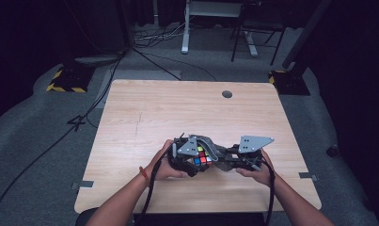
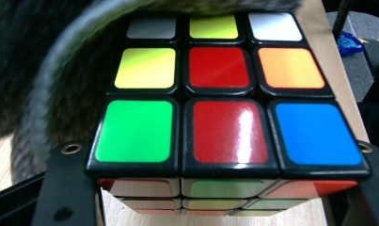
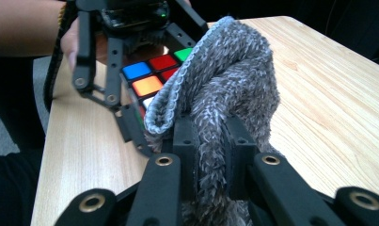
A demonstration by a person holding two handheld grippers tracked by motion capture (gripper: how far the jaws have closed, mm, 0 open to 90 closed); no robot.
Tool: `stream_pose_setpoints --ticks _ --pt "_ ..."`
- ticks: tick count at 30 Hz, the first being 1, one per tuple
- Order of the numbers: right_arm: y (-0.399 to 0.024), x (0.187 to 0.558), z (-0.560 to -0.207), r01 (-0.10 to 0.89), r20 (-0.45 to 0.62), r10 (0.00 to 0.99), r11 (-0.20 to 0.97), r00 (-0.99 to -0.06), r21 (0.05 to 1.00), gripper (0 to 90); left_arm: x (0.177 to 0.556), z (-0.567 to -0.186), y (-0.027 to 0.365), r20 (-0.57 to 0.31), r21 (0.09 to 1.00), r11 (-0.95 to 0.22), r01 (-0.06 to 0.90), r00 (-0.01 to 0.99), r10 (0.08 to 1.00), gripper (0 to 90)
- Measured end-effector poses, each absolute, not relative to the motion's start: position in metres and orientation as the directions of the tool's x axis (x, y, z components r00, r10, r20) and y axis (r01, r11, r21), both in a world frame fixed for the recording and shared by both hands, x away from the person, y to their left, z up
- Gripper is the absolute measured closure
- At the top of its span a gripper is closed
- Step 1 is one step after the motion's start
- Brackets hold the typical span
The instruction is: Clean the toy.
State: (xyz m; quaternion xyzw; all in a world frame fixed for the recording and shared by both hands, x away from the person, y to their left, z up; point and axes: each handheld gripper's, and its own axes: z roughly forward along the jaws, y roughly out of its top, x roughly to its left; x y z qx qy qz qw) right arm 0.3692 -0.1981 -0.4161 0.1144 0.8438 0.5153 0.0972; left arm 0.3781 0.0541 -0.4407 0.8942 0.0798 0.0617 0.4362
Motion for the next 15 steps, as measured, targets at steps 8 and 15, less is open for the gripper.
stream_pose_setpoints --ticks 8,15 --pt "-0.198 0.369 -0.415 0.084 -0.036 0.279 0.405 -0.960 0.910 79.2 0.377 -0.442 0.050 0.053 0.773 -0.630 0.072 0.983 0.177 31.7" --pt "-0.178 0.357 -0.412 0.023 -0.076 0.211 0.431 -0.975 0.902 79.2 0.369 -0.447 0.038 0.108 0.723 -0.690 0.012 0.986 0.131 33.2"
